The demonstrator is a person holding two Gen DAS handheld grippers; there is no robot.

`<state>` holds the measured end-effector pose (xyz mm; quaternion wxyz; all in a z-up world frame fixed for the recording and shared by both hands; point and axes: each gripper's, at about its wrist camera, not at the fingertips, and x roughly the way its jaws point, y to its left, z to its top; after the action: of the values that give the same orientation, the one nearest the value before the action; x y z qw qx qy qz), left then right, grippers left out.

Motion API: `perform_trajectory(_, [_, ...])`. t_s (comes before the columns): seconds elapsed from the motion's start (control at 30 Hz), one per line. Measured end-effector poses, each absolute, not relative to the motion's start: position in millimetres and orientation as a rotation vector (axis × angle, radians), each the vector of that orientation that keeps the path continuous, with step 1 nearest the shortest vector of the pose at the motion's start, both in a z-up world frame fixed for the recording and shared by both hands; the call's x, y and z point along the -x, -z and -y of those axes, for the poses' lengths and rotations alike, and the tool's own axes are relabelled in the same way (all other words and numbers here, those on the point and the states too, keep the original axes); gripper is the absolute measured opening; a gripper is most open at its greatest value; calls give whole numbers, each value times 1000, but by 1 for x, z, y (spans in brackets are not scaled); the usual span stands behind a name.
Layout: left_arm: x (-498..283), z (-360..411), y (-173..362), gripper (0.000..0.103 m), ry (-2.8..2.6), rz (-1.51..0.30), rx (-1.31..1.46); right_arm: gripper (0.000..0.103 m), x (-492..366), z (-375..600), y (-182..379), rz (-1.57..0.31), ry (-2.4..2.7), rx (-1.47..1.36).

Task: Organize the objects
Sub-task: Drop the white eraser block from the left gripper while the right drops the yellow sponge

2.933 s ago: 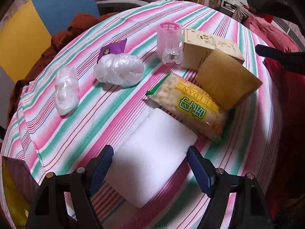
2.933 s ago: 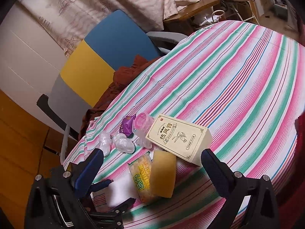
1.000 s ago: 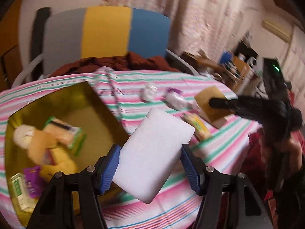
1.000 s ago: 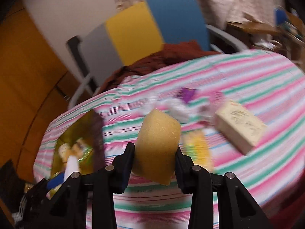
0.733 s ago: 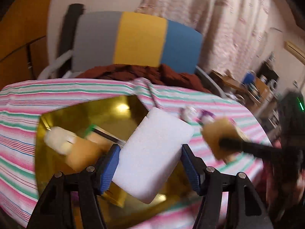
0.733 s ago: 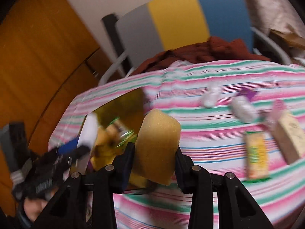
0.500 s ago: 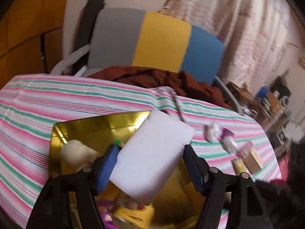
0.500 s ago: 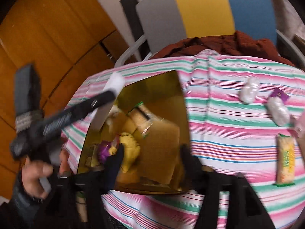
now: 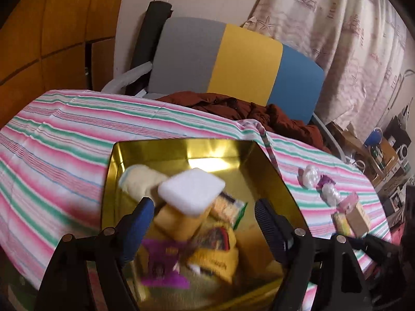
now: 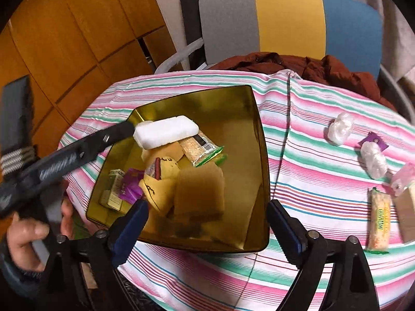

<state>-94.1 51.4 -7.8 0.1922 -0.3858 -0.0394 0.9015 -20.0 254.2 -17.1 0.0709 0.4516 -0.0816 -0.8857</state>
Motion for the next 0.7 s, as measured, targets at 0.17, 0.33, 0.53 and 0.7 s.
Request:
perform_trajectory(0.17, [67,-52,9,82,-2560,32,1077,98,13,-250,18,219,2707,-1341])
perform_trajectory(0.33, [51,-49,8,82,-2599,13,1077,103,6,-243,15,134,2784,-1302])
perform_trajectory(0.53, [39,-49,13,82,-2630,-18,1095,103,1,-239,14,56,2863,-1276])
perform_trajectory(0.7, [34,-49,16,82,-2643,-30,1106,103,0,-245,10,70,2910,-1252])
